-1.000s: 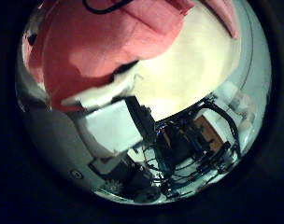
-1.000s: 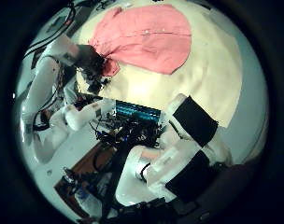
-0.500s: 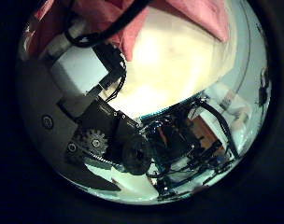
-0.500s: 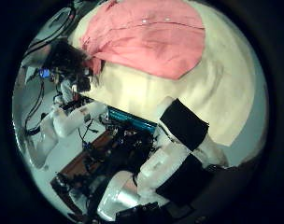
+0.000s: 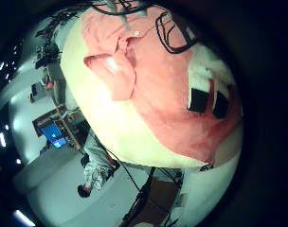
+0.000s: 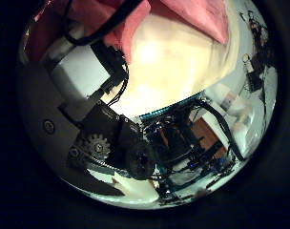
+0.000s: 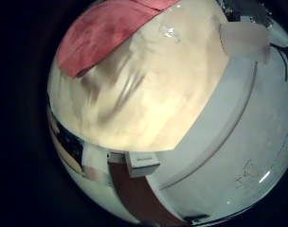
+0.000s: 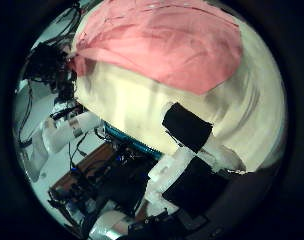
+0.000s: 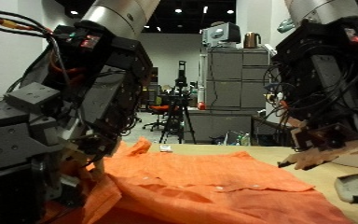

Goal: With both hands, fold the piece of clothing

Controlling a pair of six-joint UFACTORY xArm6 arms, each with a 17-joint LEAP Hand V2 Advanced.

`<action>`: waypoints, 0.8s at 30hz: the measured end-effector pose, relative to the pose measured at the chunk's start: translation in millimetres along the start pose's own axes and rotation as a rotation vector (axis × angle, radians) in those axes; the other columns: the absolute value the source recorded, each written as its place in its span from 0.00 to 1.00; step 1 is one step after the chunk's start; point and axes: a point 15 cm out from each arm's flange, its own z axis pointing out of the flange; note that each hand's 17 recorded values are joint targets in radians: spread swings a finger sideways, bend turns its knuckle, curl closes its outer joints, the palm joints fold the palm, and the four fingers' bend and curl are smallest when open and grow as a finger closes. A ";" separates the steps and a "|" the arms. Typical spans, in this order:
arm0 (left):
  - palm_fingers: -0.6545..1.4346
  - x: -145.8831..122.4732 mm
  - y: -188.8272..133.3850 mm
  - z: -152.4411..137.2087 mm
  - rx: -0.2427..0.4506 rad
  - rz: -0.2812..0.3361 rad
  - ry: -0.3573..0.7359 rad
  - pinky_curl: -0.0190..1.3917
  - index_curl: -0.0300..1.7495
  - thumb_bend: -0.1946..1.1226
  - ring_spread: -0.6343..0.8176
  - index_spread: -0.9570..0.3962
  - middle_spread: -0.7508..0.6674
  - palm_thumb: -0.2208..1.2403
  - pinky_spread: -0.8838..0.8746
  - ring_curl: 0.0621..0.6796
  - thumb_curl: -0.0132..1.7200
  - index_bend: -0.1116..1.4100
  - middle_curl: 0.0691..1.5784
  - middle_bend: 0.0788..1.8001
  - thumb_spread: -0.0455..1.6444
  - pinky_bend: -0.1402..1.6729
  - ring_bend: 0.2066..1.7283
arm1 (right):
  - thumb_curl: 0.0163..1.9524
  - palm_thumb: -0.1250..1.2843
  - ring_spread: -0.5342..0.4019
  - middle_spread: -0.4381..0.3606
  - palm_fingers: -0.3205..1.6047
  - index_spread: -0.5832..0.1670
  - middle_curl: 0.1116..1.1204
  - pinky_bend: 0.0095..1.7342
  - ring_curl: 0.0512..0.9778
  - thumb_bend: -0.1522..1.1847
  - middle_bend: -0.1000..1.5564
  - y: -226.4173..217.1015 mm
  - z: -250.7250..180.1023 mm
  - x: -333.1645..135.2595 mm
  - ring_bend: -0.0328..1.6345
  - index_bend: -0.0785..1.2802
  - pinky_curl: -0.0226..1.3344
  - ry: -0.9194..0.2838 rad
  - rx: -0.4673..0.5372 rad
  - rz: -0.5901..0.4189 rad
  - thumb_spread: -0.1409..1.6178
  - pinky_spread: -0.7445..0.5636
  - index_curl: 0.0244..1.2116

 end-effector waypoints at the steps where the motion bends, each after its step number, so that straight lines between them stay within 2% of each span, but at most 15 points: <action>1: 0.76 0.1 0.3 -1.0 0.000 0.000 0.000 0.45 0.64 0.14 0.11 0.23 0.09 0.77 0.15 0.79 0.38 0.25 0.74 0.38 0.60 0.79 0.73 | 0.14 0.43 0.59 0.57 0.40 0.54 0.28 0.16 0.25 0.09 0.26 -0.1 0.3 -1.2 0.32 0.18 0.22 0.001 -0.001 -0.004 0.76 0.59 0.24; 10: 0.75 -1.4 1.6 -7.0 0.007 -0.004 0.000 0.44 0.74 0.14 0.11 0.23 0.08 0.76 0.15 0.78 0.39 0.20 0.77 0.37 0.60 0.79 0.74 | 0.14 0.42 0.59 0.57 0.38 0.56 0.29 0.17 0.24 0.09 0.28 -9.5 11.5 -15.5 0.33 0.18 0.21 0.015 -0.027 -0.033 0.71 0.60 0.24; 17: 0.75 -3.7 2.0 -12.0 0.012 -0.007 0.002 0.44 0.79 0.14 0.11 0.24 0.07 0.76 0.15 0.77 0.40 0.19 0.78 0.37 0.60 0.80 0.74 | 0.15 0.42 0.58 0.56 0.38 0.56 0.30 0.17 0.24 0.09 0.28 -12.2 30.8 -30.3 0.34 0.19 0.21 0.030 -0.097 -0.066 0.68 0.60 0.25; 24: 0.75 -6.0 4.3 -17.3 0.015 -0.012 0.003 0.44 0.83 0.14 0.11 0.26 0.07 0.76 0.15 0.77 0.40 0.19 0.79 0.37 0.60 0.80 0.74 | 0.15 0.45 0.57 0.55 0.38 0.56 0.31 0.18 0.24 0.10 0.28 -19.0 37.2 -44.2 0.35 0.19 0.21 0.055 -0.103 -0.088 0.66 0.60 0.26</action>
